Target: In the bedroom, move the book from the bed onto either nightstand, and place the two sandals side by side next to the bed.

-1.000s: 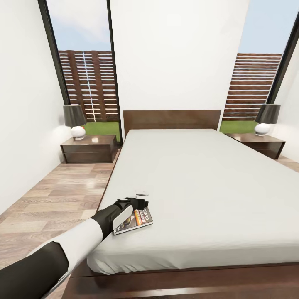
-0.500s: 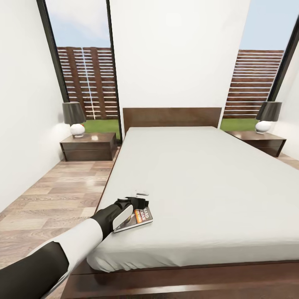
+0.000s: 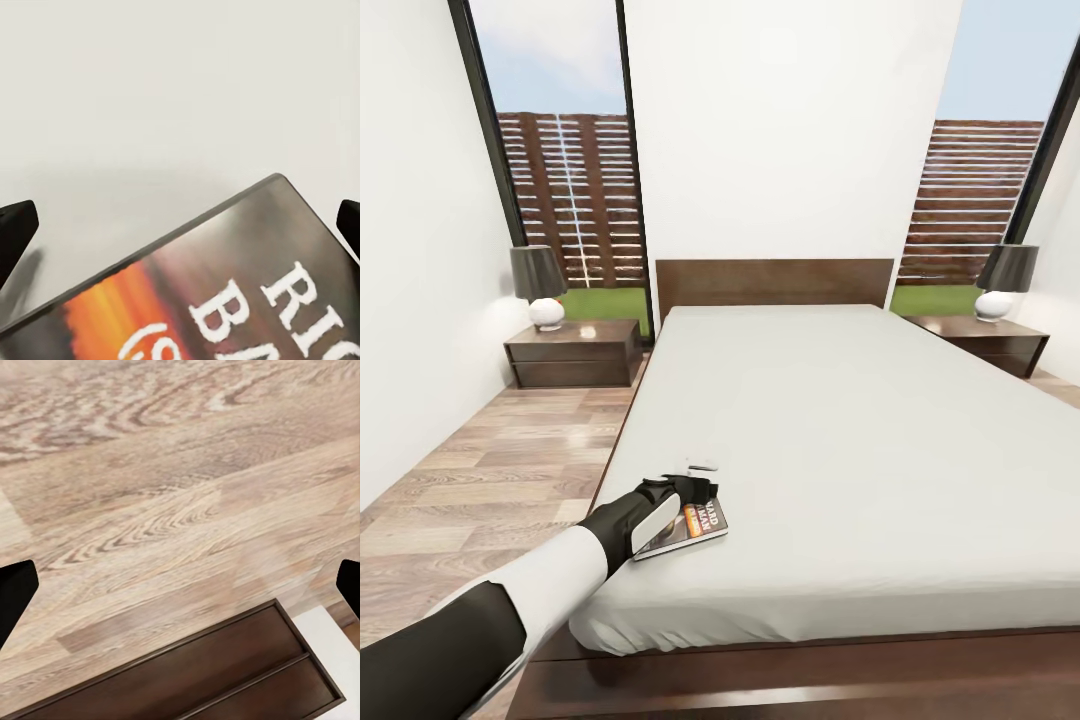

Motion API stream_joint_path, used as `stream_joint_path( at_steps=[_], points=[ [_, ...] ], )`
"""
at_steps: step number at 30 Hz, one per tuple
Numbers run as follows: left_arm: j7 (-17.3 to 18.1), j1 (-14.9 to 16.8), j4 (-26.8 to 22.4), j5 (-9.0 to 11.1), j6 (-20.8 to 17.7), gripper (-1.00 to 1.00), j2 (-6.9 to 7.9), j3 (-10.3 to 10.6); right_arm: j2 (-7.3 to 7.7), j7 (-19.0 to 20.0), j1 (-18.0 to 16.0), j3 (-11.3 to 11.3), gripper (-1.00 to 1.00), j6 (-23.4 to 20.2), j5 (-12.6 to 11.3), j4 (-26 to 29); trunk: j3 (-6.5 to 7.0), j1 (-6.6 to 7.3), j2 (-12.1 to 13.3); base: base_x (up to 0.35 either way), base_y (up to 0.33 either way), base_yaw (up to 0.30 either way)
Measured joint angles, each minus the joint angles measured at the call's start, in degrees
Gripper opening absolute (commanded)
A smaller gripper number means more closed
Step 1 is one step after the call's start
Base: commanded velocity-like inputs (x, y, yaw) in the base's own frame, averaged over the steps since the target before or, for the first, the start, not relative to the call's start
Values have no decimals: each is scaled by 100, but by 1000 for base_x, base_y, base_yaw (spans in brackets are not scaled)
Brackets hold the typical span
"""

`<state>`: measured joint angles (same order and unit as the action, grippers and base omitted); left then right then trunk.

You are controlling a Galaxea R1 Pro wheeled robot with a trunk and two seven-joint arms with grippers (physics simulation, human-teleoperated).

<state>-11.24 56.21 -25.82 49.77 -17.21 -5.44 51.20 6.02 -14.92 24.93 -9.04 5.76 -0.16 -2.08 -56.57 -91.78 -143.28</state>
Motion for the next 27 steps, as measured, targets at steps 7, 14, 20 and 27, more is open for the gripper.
stream_joint_path(
  at_steps=[7, 14, 20, 27],
  points=[
    [0, -1, -4, -5, 0, 100, 1, 1, 0, 0, 0, 0, 100, -4, 0, 0, 0, 0, 0, 0, 0, 0],
    [0, -1, -2, -6, -1, 100, 0, 3, 2, 0, 0, 1, 100, -3, 0, 0, 0, 0, 0, 0, 0, 0],
    [-2, -2, -3, -15, 0, 100, -2, 2, 2, 0, -1, 1, 100, 0, 0, 0, 0, 0, 0, 0, 0, 0],
    [-11, 51, -75, -65, -9, 100, -5, 29, 1, 0, 0, 3, 100, 1, 0, 0, -110, -13, -7, 0, 0, 0]
  ],
)
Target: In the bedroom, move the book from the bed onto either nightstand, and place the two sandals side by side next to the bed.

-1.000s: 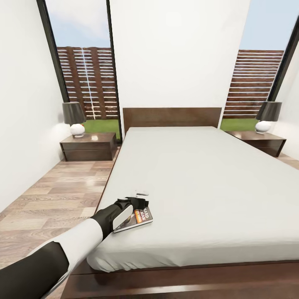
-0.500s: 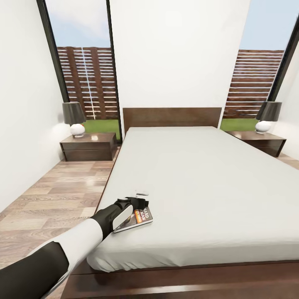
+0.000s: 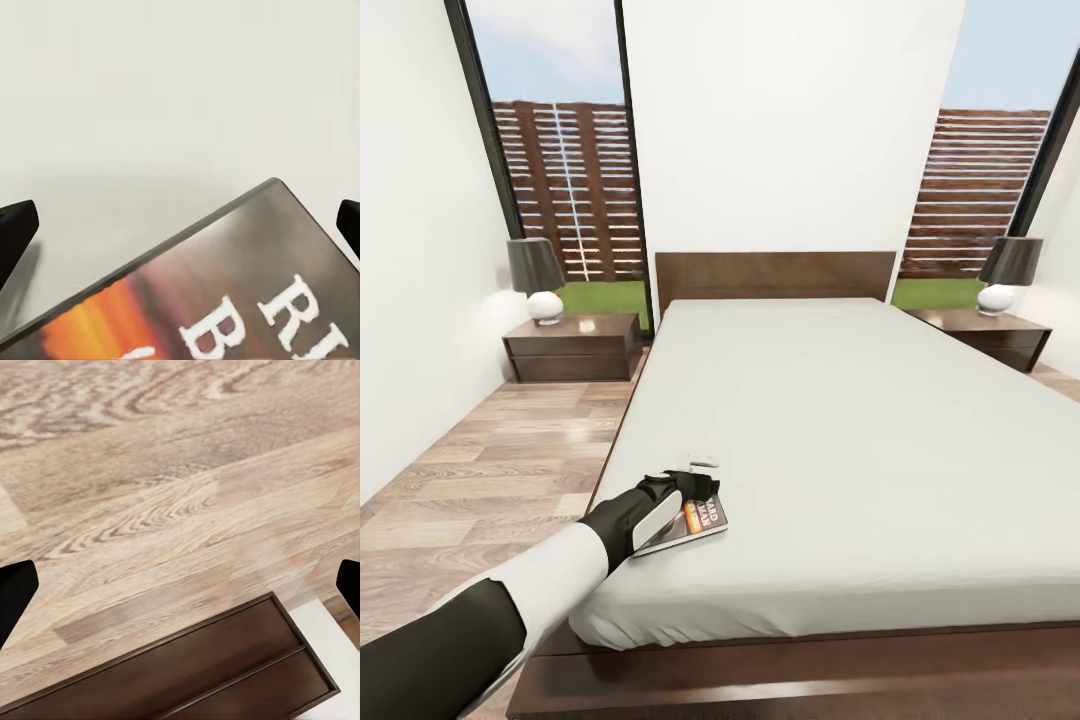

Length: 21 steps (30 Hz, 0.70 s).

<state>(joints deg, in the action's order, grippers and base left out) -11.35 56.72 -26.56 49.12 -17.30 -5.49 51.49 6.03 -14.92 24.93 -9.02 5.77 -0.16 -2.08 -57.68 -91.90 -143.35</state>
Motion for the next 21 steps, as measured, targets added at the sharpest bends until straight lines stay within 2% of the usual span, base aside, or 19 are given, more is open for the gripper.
stream_joint_path(
  at_steps=[21],
  points=[
    [1, -4, -12, 4, 1, 100, 7, 2, 1, 0, 0, 6, 100, -1, 0, 0, 0, 0, 0, 0, 0, 0]
  ],
)
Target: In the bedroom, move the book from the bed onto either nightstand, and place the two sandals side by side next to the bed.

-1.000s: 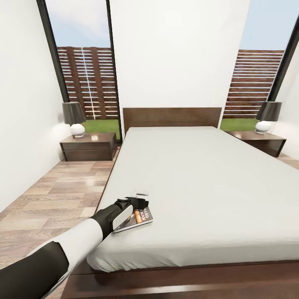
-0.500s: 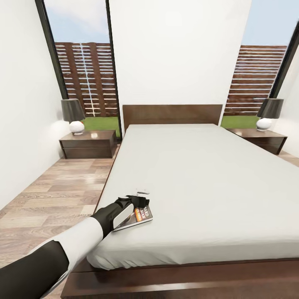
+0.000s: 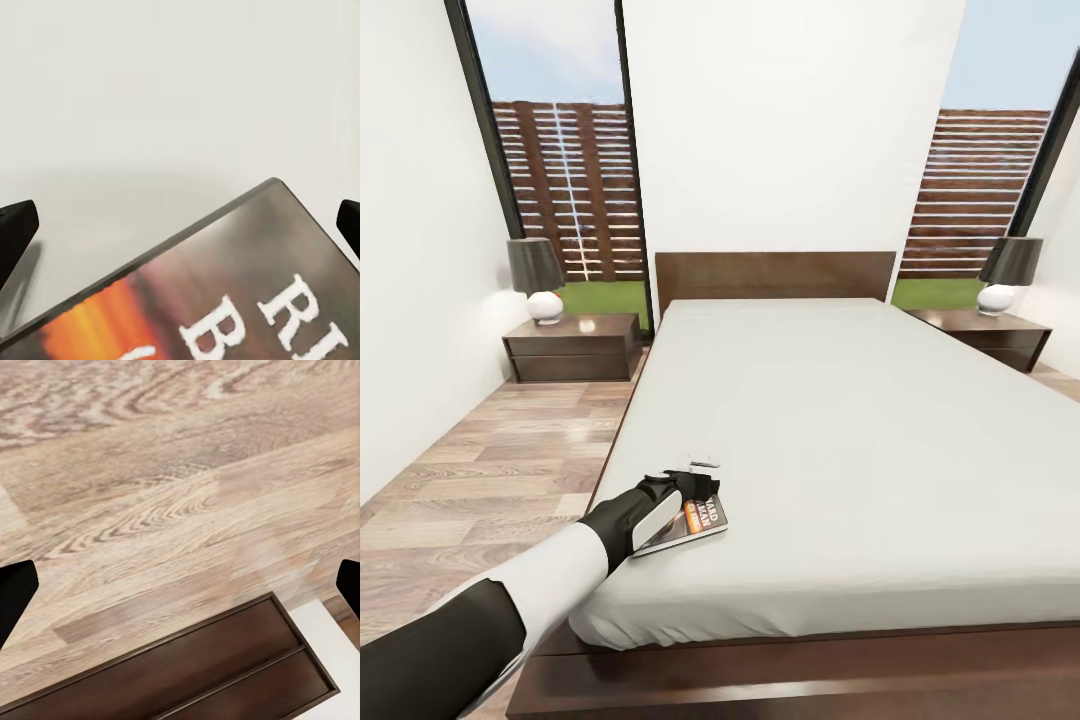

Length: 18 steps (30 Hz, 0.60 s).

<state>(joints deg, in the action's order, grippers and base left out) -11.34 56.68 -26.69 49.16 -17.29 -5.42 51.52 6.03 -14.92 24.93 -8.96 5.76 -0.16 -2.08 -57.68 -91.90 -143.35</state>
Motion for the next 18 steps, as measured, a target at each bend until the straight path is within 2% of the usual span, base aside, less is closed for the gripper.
stream_joint_path(
  at_steps=[18],
  points=[
    [-2, 1, 2, 1, 0, 100, -1, -2, 2, 0, -3, -1, 100, -1, 0, 0, 0, 0, 0, 0, 0, 0]
  ],
)
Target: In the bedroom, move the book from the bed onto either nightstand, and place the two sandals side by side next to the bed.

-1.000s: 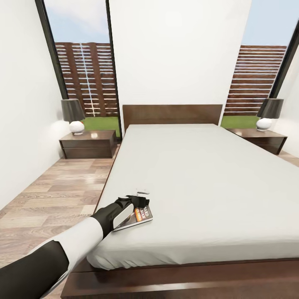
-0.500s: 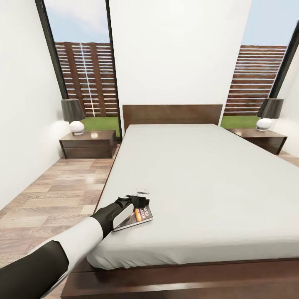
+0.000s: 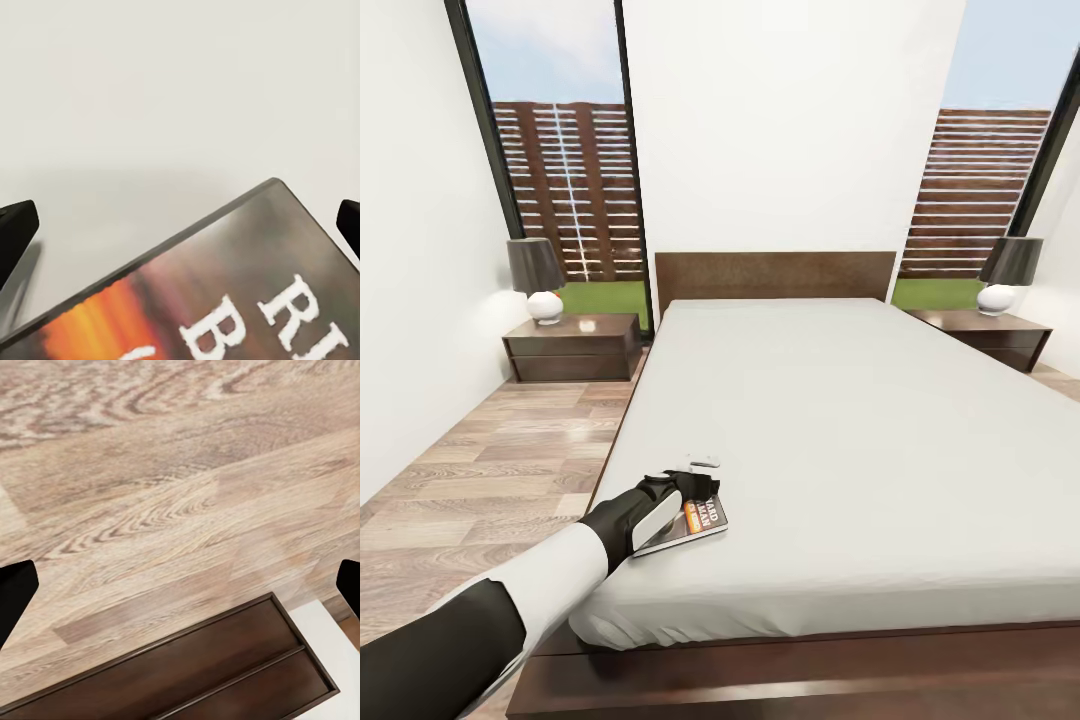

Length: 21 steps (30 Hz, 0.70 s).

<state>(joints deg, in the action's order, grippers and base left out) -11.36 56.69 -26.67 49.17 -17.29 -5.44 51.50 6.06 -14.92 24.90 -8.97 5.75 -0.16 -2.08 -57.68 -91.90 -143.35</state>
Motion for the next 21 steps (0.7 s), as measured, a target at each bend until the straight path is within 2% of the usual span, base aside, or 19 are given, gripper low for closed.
stream_joint_path(
  at_steps=[8, 13, 14, 16, 21],
  points=[
    [0, 8, 22, -3, 3, 100, 0, -2, 0, 0, 0, -3, 100, 1, 0, 0, 0, -1, 0, -46, 0, 0],
    [-5, -20, 4, -186, 2, 100, -4, -3, 0, 0, 0, -4, 100, 1, 0, 0, 0, -1, 0, -77, 0, 0],
    [-3, -14, 5, -159, 3, 100, -4, -6, 0, 0, 0, -4, 100, 1, 0, 0, 0, -1, 0, -47, 0, 0],
    [-5, -33, -21, -261, 0, 100, -7, -10, 0, 0, 0, -5, 100, 1, 0, 0, 0, 0, 0, -34, 0, 0],
    [-1, -50, -23, -344, 2, 100, -11, -19, 0, 0, 0, -6, 100, 1, 0, 0, 0, 0, 0, -22, 0, 0]
  ],
)
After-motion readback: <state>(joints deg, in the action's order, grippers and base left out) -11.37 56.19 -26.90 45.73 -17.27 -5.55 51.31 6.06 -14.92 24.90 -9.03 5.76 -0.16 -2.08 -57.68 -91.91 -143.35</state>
